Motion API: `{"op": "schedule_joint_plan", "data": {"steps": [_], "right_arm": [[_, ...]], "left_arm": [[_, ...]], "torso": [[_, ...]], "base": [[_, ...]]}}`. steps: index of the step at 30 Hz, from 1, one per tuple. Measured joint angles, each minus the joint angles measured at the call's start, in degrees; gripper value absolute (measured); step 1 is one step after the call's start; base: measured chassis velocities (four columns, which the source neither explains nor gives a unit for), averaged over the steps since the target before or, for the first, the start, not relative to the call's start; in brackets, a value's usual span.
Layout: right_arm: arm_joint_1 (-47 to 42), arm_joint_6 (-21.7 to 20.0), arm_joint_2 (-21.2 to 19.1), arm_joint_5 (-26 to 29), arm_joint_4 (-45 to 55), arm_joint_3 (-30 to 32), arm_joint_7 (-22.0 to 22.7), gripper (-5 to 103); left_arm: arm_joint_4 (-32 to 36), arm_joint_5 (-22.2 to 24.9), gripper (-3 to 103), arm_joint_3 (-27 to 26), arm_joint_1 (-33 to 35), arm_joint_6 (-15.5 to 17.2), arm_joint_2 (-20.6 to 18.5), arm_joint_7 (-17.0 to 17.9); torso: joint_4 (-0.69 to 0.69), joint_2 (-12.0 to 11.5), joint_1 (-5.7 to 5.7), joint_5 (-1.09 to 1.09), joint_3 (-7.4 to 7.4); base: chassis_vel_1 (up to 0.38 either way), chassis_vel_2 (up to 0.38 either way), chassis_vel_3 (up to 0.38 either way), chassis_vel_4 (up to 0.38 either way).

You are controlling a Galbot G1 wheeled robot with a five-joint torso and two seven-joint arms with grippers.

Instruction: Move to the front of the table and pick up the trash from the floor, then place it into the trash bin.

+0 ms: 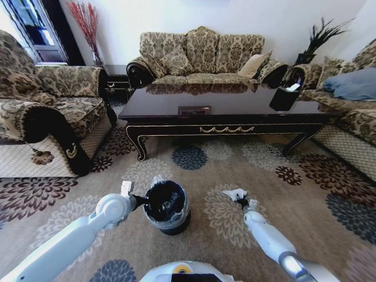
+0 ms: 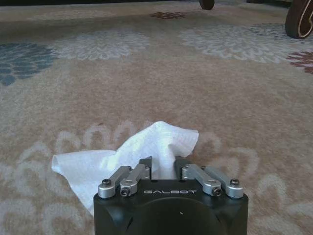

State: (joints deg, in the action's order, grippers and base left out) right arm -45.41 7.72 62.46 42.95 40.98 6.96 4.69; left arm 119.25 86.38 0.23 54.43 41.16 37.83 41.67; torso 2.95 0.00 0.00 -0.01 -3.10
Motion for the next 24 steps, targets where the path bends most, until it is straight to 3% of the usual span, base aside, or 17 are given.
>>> {"op": "schedule_joint_plan", "data": {"steps": [1, 4, 6, 8, 17, 24], "right_arm": [[0.0, 0.0, 0.0, 0.0, 0.0, 0.0, 0.0, 26], [-1.1, 0.0, -0.3, -0.3, 0.9, 0.5, 0.2, 10], [-1.4, 0.0, -0.4, -0.3, 1.1, 0.6, 0.3, 10], [-2.5, -0.1, -0.8, -0.4, 2.4, 0.9, 0.6, 2], [-7.0, -1.5, -3.6, 0.2, 9.6, 3.3, 1.5, 0], [-14.9, -2.6, -8.7, 3.7, 25.1, 7.5, 3.4, 0]], "left_arm": [[0.0, 0.0, 0, 0.0, 0.0, 0.0, 0.0, 0.0], [0.3, -0.1, 0, 0.0, 0.3, 0.0, 0.0, 0.1], [0.4, -0.1, 0, 0.0, 0.4, 0.0, 0.1, 0.1], [0.4, -0.4, 0, -0.1, 0.7, 0.0, 0.1, 0.1], [0.6, -1.9, 0, -0.1, 1.3, -0.1, 0.3, 0.1], [-0.6, -3.0, 0, 2.3, -0.4, -0.1, 2.0, 0.1]], "torso": [[0.00, 0.0, 0.00, 0.00, 0.00], [0.00, 0.0, 0.00, 0.00, 0.00], [0.00, 0.0, 0.00, 0.00, 0.00], [0.00, 0.0, 0.00, 0.02, 0.00], [0.00, 0.0, 0.00, 0.01, 0.00], [0.00, 0.0, 0.00, 0.00, 0.00]], "base": [[0.000, 0.000, 0.000, 0.000], [0.000, 0.000, 0.000, 0.000], [0.000, 0.000, 0.000, 0.000], [0.000, 0.000, 0.000, 0.000], [0.000, 0.000, 0.000, 0.000], [0.000, 0.000, 0.000, 0.000]]}}
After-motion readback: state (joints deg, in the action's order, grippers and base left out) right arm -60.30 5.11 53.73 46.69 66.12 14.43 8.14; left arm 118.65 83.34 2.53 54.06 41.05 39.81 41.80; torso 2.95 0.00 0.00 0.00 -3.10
